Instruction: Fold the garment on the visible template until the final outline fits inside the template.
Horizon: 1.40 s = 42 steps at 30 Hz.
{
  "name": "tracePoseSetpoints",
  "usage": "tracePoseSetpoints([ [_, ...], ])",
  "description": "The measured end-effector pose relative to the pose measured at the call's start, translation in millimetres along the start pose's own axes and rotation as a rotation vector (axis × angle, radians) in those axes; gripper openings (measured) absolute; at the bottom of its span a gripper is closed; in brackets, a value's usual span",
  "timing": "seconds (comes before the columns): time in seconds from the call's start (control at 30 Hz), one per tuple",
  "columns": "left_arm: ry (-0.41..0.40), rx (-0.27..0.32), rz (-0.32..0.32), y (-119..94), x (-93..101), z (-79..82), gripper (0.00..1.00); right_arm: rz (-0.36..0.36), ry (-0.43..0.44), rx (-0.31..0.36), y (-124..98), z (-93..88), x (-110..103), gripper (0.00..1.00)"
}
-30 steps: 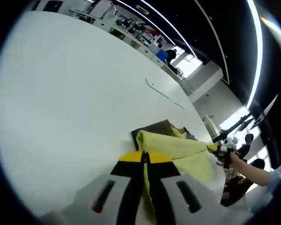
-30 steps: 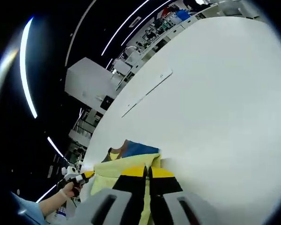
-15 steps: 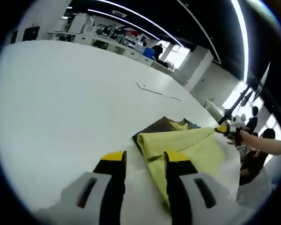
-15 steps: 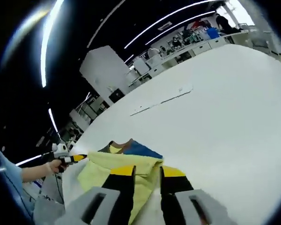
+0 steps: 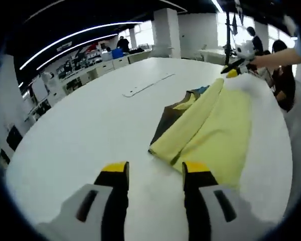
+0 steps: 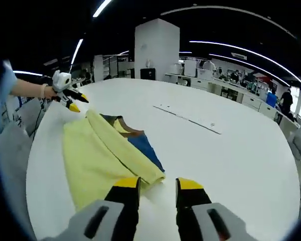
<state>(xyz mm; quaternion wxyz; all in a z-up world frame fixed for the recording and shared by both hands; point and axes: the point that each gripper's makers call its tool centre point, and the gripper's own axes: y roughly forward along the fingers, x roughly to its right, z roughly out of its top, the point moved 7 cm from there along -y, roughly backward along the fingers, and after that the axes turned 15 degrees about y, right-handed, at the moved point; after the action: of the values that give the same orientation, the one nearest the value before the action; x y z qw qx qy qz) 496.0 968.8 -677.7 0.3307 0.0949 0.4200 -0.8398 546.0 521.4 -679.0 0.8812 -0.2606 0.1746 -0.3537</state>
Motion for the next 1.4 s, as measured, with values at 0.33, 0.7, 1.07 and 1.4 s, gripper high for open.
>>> tracePoseSetpoints([
  [0.33, 0.296, -0.095, 0.016, 18.5, 5.2, 5.1, 0.3, -0.039, -0.217, -0.076, 6.2, -1.5, 3.7, 0.24],
  [0.7, 0.445, -0.131, 0.043, 33.1, 8.1, 13.0, 0.3, -0.064, -0.358, -0.132, 20.8, -8.4, 1.8, 0.22],
  [1.07, 0.493, -0.114, 0.058, 39.7, 7.8, 23.0, 0.15, -0.059, -0.437, -0.109, 28.6, 4.2, -4.3, 0.05],
  [1.4, 0.197, -0.08, 0.143, 49.6, -13.1, 30.7, 0.0, -0.094, -0.251, -0.055, 38.1, 18.8, 9.6, 0.0],
])
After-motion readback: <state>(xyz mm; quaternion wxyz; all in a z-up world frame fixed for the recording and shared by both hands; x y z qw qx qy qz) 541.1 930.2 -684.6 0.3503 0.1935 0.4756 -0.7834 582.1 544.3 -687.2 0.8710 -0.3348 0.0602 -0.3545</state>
